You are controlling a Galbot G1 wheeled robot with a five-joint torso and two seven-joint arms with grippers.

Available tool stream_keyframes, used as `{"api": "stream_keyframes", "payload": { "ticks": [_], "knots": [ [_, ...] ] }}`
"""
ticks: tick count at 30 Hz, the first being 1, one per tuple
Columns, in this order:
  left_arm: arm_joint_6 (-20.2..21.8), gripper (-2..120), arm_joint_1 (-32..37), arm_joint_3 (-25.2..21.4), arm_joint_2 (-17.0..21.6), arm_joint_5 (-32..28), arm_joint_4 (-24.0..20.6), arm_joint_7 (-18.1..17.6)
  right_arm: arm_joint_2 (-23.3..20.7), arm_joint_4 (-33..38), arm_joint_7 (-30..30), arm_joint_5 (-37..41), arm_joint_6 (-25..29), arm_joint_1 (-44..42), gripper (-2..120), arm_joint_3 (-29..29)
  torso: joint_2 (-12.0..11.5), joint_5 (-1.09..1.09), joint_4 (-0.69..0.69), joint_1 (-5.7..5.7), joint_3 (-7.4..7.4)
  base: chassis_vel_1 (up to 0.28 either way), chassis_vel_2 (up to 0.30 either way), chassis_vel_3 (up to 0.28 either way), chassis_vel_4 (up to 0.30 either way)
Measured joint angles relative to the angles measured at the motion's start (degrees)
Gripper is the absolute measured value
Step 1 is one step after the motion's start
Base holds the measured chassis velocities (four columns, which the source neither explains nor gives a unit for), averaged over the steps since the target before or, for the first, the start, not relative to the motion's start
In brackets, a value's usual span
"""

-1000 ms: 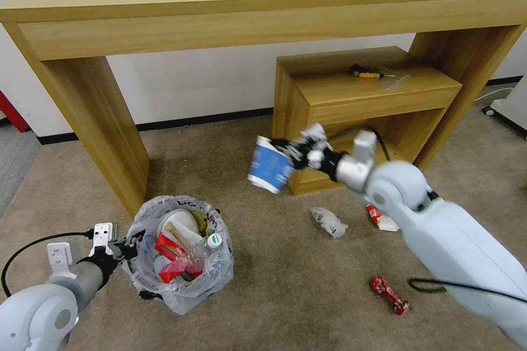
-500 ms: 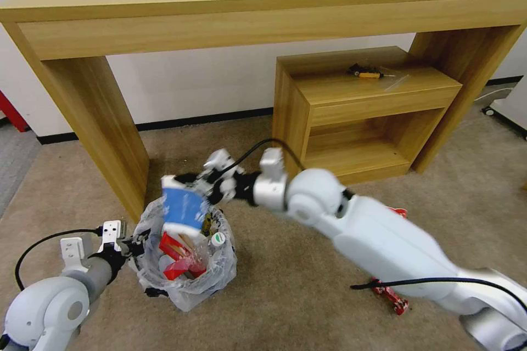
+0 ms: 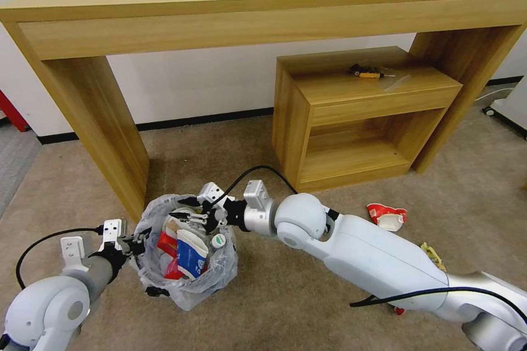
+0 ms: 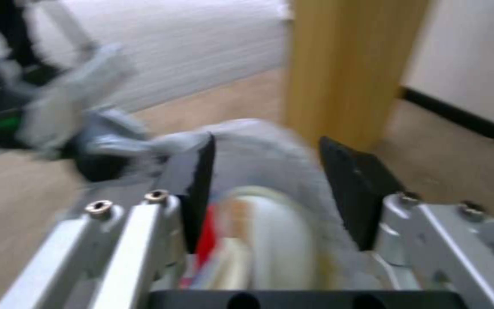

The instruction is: Pick up the trash bin and place the garbage on the floor into it.

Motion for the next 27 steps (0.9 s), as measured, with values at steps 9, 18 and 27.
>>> {"api": "stream_keyframes", "payload": {
  "ticks": [9,18,27],
  "knots": [
    [0.0,0,1.4,-1.8,-1.0,0.4,-1.0,1.7,-8.4,2.9,6.0,-5.9,2.8,-13.6,84,15.2,0.0,0.02,-0.02,0.00,0.00,0.000,0.000,0.000,0.000],
    [0.0,0,3.3,-3.6,-1.9,1.1,-2.6,2.9,-10.0,5.0,7.3,-10.8,5.5,-32.8,100,33.9,0.0,0.01,-0.02,0.00,-0.01,0.000,0.000,0.000,0.000],
    [0.0,0,4.4,-3.7,-2.0,1.1,-4.2,3.0,-9.7,5.9,5.2,-13.0,7.4,-42.6,100,43.6,0.0,0.00,0.00,0.00,-0.01,-0.012,-0.018,0.014,0.018]
  ]
}}
